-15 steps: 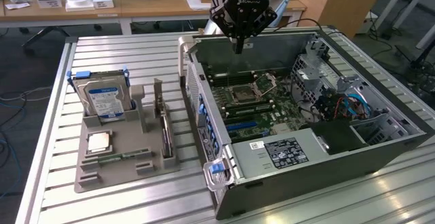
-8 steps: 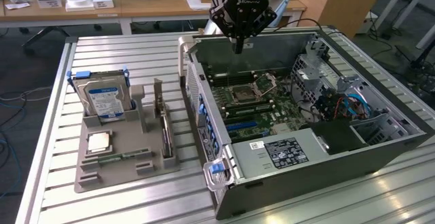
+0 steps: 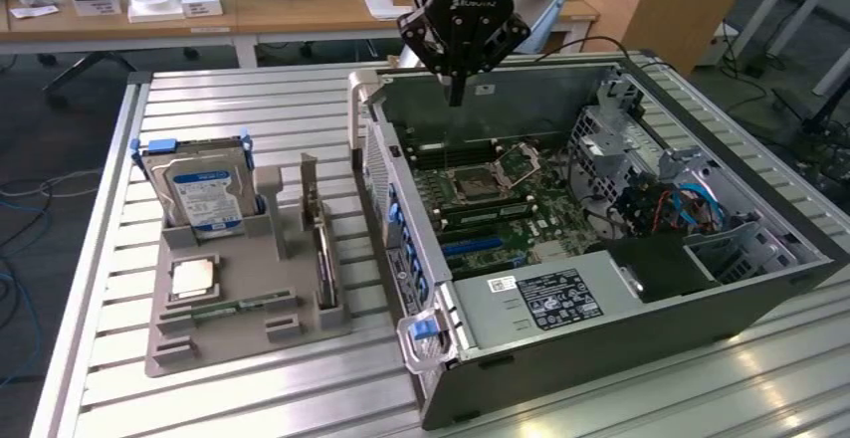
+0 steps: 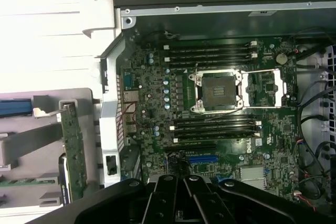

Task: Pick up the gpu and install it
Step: 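Reach for the gpu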

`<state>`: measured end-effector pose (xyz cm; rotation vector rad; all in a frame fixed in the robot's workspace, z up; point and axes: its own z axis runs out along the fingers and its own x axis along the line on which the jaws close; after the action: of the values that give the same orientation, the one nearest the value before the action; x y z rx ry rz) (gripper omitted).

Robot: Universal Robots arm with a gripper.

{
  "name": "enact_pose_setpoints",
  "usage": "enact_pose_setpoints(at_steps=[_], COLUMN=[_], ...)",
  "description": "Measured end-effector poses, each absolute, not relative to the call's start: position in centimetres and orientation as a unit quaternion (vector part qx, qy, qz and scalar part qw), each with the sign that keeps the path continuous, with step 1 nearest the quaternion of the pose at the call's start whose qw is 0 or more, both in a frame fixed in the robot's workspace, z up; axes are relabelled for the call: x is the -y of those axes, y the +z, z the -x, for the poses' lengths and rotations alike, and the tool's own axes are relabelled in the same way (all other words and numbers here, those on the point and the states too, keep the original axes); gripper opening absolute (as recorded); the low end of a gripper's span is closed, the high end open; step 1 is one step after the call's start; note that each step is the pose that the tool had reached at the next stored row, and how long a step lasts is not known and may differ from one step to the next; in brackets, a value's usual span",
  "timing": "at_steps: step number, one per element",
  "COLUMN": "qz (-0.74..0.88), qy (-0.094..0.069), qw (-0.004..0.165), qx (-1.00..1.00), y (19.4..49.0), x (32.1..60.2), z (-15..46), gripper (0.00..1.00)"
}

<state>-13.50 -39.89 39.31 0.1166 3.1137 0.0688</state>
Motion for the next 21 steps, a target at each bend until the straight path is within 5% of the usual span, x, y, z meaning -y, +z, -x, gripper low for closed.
enact_pose_setpoints(at_steps=[21], qz=[-0.037], qy=[0.022], qw=[0.013], qx=[-0.999], y=[39.2], x=[39.9], z=[17.4], gripper=[0.11])
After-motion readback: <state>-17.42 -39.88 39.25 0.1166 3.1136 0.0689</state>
